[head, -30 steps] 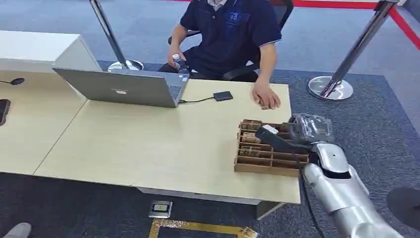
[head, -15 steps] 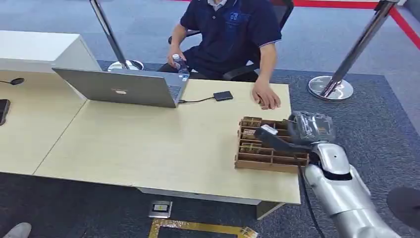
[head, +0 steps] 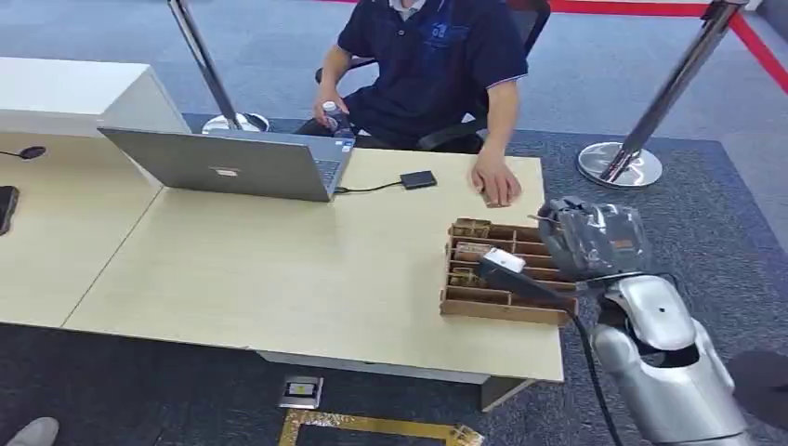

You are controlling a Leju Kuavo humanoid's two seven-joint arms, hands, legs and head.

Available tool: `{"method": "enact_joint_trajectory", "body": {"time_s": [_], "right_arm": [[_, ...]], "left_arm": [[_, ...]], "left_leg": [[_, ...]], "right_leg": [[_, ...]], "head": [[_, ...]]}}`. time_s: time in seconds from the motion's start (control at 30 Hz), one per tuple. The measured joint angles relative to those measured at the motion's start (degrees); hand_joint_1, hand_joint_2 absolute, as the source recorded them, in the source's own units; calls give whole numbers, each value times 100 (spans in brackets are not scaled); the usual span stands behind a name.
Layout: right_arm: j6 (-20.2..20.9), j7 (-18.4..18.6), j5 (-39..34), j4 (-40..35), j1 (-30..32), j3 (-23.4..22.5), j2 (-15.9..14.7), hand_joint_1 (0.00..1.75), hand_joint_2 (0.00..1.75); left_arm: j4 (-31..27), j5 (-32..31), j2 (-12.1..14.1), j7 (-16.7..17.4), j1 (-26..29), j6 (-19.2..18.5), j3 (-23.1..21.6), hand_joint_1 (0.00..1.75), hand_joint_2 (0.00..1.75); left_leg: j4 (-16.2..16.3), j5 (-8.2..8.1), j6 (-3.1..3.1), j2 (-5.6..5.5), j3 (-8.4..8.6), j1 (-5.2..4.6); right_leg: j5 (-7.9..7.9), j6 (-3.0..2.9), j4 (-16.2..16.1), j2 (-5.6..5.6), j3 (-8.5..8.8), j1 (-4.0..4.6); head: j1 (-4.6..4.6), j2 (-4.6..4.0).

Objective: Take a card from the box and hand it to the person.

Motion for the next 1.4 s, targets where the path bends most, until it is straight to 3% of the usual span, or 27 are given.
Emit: {"method": "enact_joint_trajectory", "body": {"time_s": [0.17,0.37,0.67,0.87,1.03,1.4], "right_arm": [[-33,-94,-122,66,-308,197,123,175,175],[-515,-59,-160,1439,-1328,435,856,175,175],[-594,-175,-179,3017,-2260,546,1720,175,175],[-599,-238,-247,3693,-2611,573,2120,175,175],[-627,-201,-299,4065,-2720,573,2321,175,175],[-723,-59,-254,4395,-2733,573,2435,175,175]], "left_arm": [[2,-81,-4,0,-11,-2,0,0,0],[2,-295,-13,-2,-75,-28,-20,0,0],[7,-350,-15,15,-95,-42,-52,0,0],[11,-284,-15,17,-96,-20,-52,0,0],[20,-249,-24,20,-93,11,-50,0,0],[24,-308,-33,-2,-97,11,-52,0,0]], "left_leg": [[-1,1,-1,3,-2,0],[0,7,-7,11,5,1],[0,6,-6,10,-2,2],[-1,6,-6,11,-3,1],[0,6,-6,11,-3,1],[0,6,-6,11,-3,2]], "right_leg": [[1,-1,6,0,0,1],[2,-2,11,0,1,2],[1,-2,10,0,-5,3],[1,-2,9,0,-5,3],[1,-2,8,0,-5,3],[1,-2,8,0,-5,3]], "head": [[0,0],[-2,0],[0,0],[0,0],[-2,0],[-2,0]]}}
